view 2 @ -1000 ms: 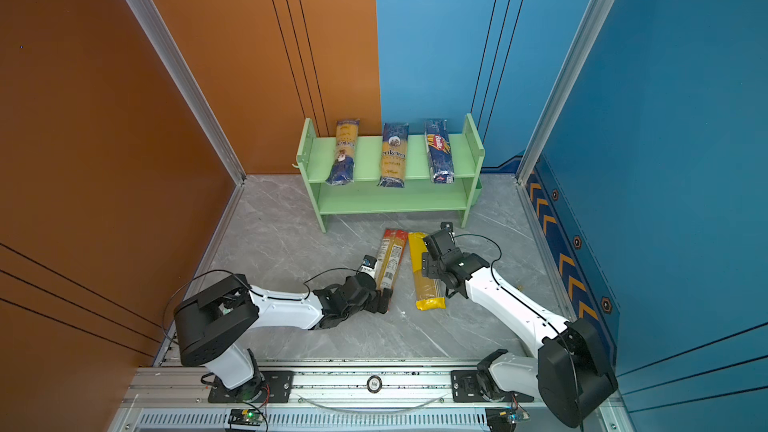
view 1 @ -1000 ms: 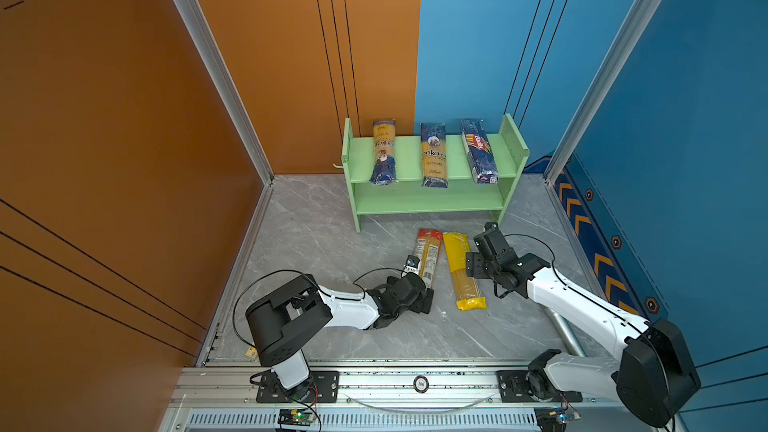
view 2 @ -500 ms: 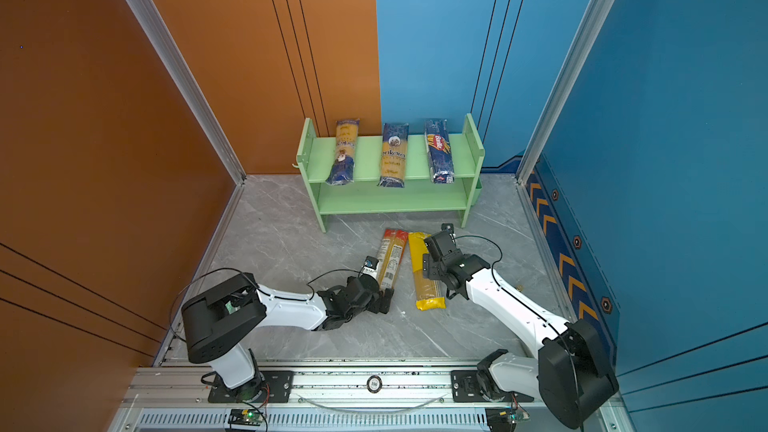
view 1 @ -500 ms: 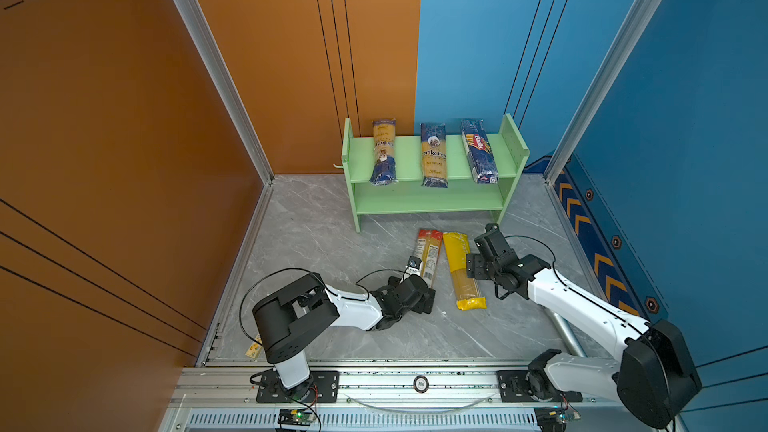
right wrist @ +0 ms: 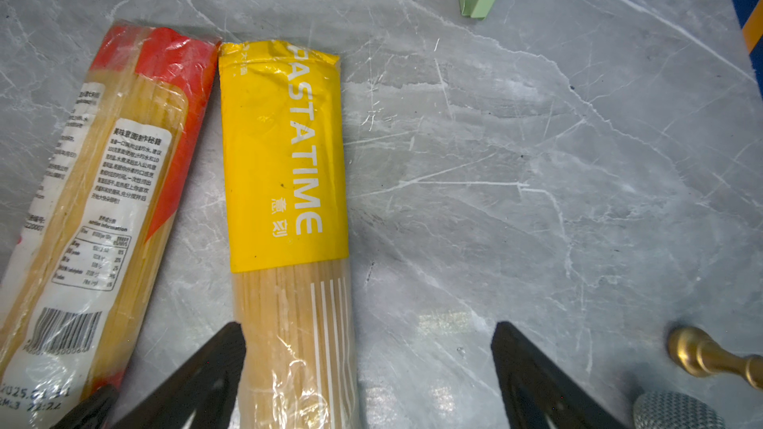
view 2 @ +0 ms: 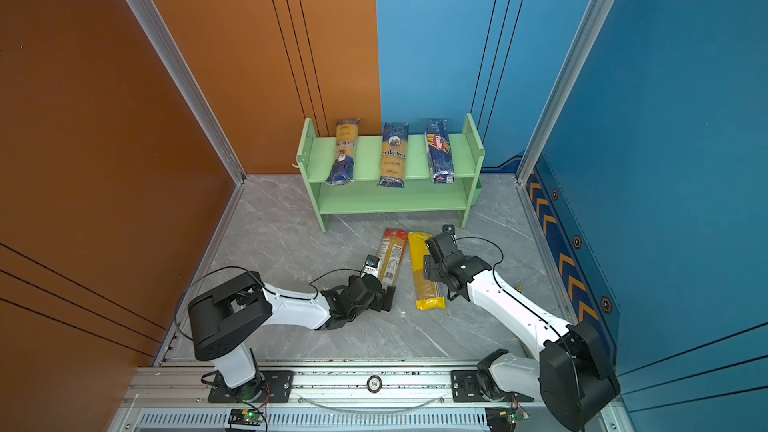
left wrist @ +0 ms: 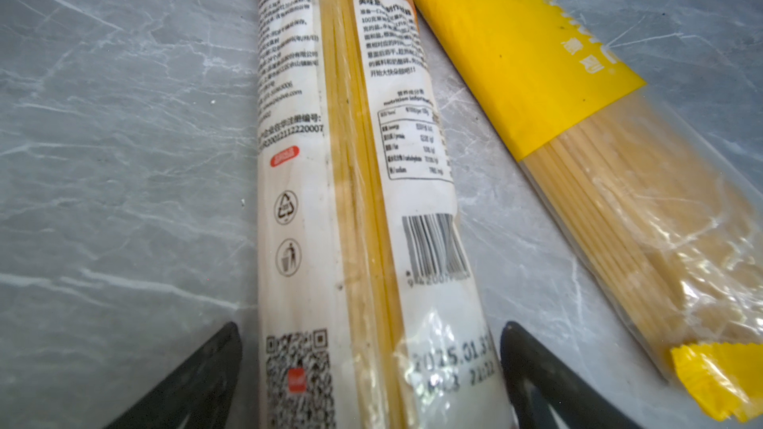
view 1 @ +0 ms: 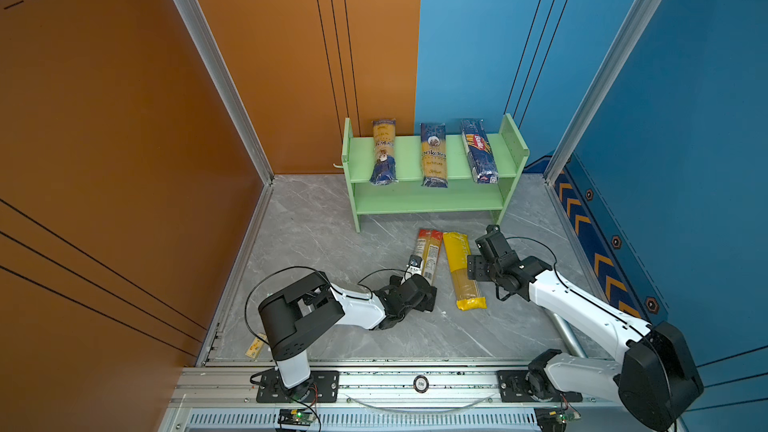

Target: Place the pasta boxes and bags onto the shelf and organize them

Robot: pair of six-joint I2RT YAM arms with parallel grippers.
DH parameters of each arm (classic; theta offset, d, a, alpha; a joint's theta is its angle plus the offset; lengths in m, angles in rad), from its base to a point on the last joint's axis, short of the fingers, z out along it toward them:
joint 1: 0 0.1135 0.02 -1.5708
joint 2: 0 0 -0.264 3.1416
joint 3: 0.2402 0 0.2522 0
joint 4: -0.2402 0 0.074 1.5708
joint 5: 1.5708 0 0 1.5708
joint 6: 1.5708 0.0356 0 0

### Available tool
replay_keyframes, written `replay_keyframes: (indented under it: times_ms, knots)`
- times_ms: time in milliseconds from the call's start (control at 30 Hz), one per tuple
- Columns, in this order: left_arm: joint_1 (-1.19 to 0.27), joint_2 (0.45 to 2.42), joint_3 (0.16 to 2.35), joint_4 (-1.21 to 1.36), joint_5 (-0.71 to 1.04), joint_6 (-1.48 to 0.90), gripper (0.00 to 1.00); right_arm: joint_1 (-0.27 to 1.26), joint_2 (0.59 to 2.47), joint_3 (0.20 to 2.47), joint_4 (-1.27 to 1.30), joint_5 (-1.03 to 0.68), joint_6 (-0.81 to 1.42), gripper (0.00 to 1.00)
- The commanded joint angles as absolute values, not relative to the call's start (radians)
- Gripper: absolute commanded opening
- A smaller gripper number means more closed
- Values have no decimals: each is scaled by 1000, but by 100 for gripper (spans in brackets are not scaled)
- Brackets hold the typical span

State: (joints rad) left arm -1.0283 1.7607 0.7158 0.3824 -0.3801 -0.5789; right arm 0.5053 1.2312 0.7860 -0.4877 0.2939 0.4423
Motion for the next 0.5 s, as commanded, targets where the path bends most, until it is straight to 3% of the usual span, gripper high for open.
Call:
replay_keyframes:
  times_ms: [0, 167, 467]
  knots:
    - [-1045, 1803, 720, 345, -383, -618, 98, 500, 1210, 769, -492, 290, 442, 91]
    - [-1061, 1824, 721, 344, -394, -628, 100, 499, 1207, 764, -489, 290, 443, 91]
    - [-1075, 1831, 720, 344, -407, -624, 88, 495, 1201, 763, -488, 290, 442, 91]
